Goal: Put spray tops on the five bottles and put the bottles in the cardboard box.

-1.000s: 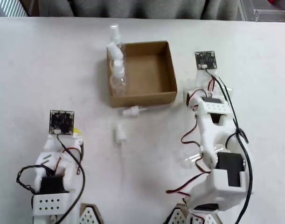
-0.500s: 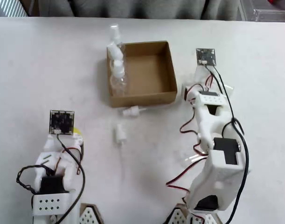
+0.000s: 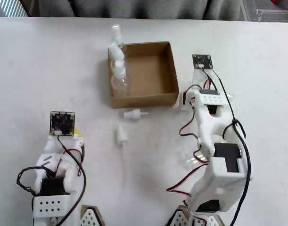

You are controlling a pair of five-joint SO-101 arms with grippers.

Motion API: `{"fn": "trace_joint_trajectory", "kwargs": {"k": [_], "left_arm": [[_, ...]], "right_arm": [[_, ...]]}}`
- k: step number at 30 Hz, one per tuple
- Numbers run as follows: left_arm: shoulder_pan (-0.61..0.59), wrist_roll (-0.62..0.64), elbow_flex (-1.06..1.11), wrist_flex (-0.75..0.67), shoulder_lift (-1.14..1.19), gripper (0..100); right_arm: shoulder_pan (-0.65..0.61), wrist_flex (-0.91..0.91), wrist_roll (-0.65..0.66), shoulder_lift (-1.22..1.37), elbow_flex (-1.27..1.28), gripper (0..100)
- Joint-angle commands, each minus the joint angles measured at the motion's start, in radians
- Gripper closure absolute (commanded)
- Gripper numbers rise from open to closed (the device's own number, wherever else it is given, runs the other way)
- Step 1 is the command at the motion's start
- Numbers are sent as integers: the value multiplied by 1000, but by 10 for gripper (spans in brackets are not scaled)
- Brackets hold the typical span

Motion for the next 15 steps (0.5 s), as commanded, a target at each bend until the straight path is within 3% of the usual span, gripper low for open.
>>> {"fn": "trace_joint_trajectory", "kwargs": {"k": [1, 8, 15], "left_arm": [[-5, 8, -3, -23, -10, 976], [-5, 8, -3, -21, -10, 976], [-7, 8, -3, -20, -10, 976]], "right_arm": [[-19, 110, -9, -97, -35, 981], [-51, 286, -9, -139, -32, 982], [-145, 297, -9, -206, 97, 982]]}}
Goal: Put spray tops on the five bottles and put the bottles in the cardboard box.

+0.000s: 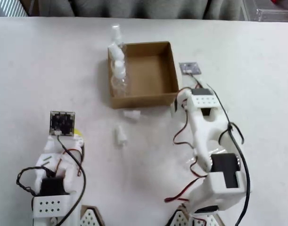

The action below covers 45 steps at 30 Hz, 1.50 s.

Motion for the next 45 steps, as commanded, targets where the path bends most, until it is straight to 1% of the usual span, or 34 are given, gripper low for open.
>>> {"fn": "trace_joint_trajectory", "kwargs": {"k": [1, 7, 13, 22, 25, 27, 28, 30, 31, 33, 35, 38, 41, 43, 45], "left_arm": [[-7, 8, -3, -20, -10, 976], [-7, 8, -3, -20, -10, 976], [-7, 8, -3, -20, -10, 976], [-7, 8, -3, -18, -10, 976], [-7, 8, -3, -18, -10, 976], [-7, 8, -3, -18, -10, 976], [-7, 8, -3, -18, -10, 976], [-7, 8, -3, -17, -10, 976], [-7, 8, -3, -17, -10, 976], [-7, 8, -3, -17, -10, 976], [-7, 8, -3, -17, -10, 976], [-7, 8, -3, -17, -10, 976], [-7, 8, -3, -17, -10, 976], [-7, 8, -3, -17, -10, 976], [-7, 8, -3, -17, -10, 976]], "right_arm": [[-58, 10, -9, -94, 52, 982], [-189, 10, -18, -249, 226, 982], [-357, 8, -20, -426, 404, 982], [-530, -50, -9, -627, 531, 981], [-555, -50, -9, -679, 560, 981], [-538, -47, -9, -714, 575, 981], [-510, -39, -9, -733, 577, 981], [-433, -18, -3, -773, 572, 981], [-386, -15, 28, -792, 571, 981], [-283, -13, 152, -837, 568, 981], [-183, -13, 310, -877, 566, 981], [-65, 1, 512, -906, 539, 973], [18, 61, 643, -905, 473, 899], [45, 122, 697, -903, 411, 844], [56, 185, 760, -874, 341, 825]]}}
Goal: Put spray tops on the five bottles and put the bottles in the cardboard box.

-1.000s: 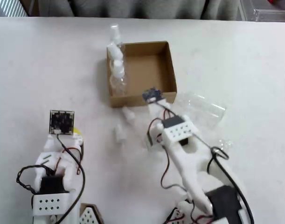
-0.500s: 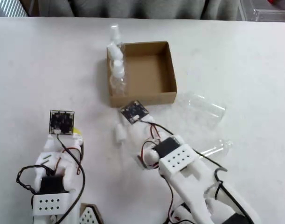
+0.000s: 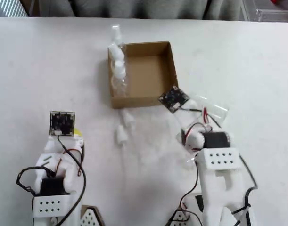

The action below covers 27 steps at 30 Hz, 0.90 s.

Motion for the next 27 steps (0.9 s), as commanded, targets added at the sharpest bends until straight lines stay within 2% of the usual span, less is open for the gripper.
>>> {"fn": "trace_joint_trajectory", "kwargs": {"k": [1, 9, 15, 27], "left_arm": [[-7, 8, -3, -17, -10, 976], [-7, 8, -3, -17, -10, 976], [-7, 8, -3, -17, -10, 976], [-7, 8, -3, -17, -10, 976]], "right_arm": [[30, 107, 112, 35, -172, 826], [30, 277, 270, 441, -592, 811], [31, 357, 430, 737, -881, 691], [94, 530, 669, 1170, -1298, 684]]}}
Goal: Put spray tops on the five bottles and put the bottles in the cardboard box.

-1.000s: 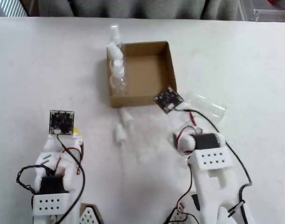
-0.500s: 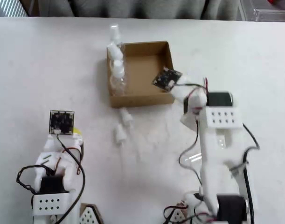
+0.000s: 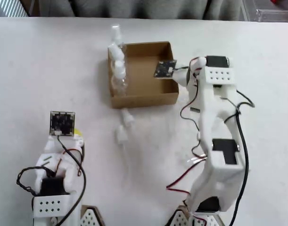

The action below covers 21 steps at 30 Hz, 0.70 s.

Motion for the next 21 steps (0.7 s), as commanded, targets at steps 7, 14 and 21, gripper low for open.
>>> {"fn": "trace_joint_trajectory", "kwargs": {"k": [7, 14, 21], "left_arm": [[-5, 8, -3, -20, -10, 976], [-5, 8, -3, -20, -10, 976], [-5, 8, -3, -21, -10, 976]], "right_arm": [[38, 102, 58, 205, -288, 684], [36, 102, 58, 332, -393, 685], [39, 102, 58, 406, -430, 686]]}}
